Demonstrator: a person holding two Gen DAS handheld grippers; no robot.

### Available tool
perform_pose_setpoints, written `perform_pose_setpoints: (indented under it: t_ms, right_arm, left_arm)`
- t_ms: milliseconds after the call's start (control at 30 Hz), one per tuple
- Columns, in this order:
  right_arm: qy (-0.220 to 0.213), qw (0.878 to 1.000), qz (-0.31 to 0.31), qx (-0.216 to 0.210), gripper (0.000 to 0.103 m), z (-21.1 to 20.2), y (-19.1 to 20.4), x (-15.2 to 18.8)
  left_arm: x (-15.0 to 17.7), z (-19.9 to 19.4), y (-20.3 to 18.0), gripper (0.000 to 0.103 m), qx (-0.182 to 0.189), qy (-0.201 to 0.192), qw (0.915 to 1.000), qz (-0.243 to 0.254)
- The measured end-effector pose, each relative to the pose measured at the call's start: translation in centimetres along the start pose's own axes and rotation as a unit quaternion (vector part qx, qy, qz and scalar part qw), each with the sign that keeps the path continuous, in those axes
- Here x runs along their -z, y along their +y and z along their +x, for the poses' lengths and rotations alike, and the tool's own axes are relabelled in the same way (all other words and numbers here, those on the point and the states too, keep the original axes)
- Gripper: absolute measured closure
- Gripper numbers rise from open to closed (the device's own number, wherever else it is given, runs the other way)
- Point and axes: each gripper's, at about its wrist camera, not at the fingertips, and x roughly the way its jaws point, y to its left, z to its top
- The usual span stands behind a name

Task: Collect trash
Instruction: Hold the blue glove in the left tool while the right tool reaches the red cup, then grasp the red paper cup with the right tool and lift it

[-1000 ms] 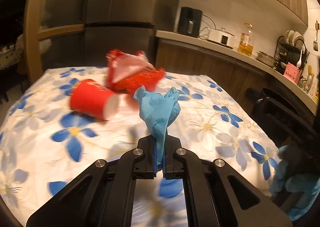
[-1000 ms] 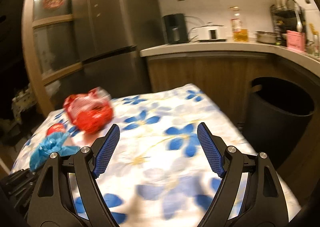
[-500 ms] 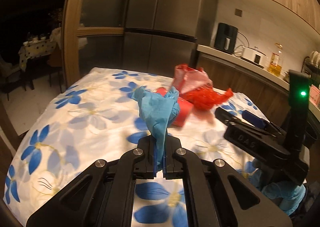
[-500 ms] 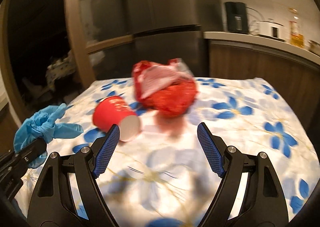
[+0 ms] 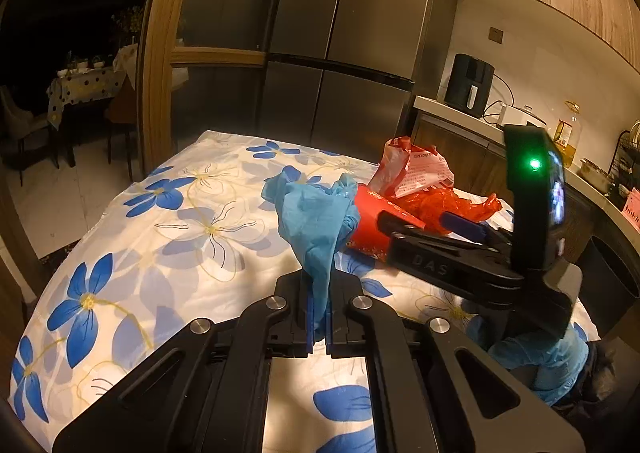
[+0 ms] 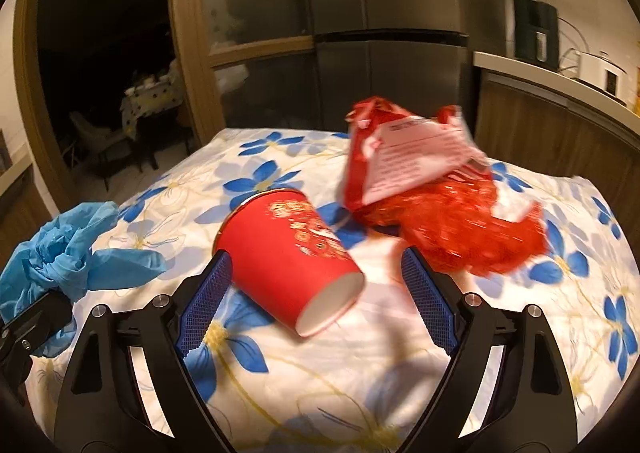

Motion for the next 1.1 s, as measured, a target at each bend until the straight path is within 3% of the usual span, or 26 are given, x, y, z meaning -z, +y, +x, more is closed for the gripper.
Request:
perform_pose_setpoints:
  t_ms: [233, 333, 400, 567, 1100]
  right_arm:
    - [0.031, 0.999, -0.014, -0.02, 0.018, 2.1, 0.6, -0.3]
    - [0.037, 0.999, -0.017, -0.023, 0.027, 2.5, 0.8, -0.2]
    - [0.037, 0.999, -0.018, -0.025, 0.039, 2.4, 0.9, -0.1]
    - [0.037, 0.999, -0.023, -0.029, 0.047, 2.3, 0.9, 0.1]
    - [0.01, 0.999, -0.008, -0.033, 0.05, -0.9, -0.2, 0.7]
  left_arm:
    - [-0.1, 0.3, 0.4, 0.1, 0.0, 0.004, 1.0, -0.002]
    - [-0.1, 0.4, 0.5, 0.1, -0.002, 0.006, 1.0, -0.003]
    - [-0.1, 0.3, 0.5, 0.1, -0.003, 0.007, 1.0, -0.004]
    - [-0.1, 0.2, 0.6, 0.1, -0.004, 0.009, 0.9999, -0.006]
    - [0.1, -0.3, 0.2, 0.1, -0.005, 0.005, 1.0, 0.001]
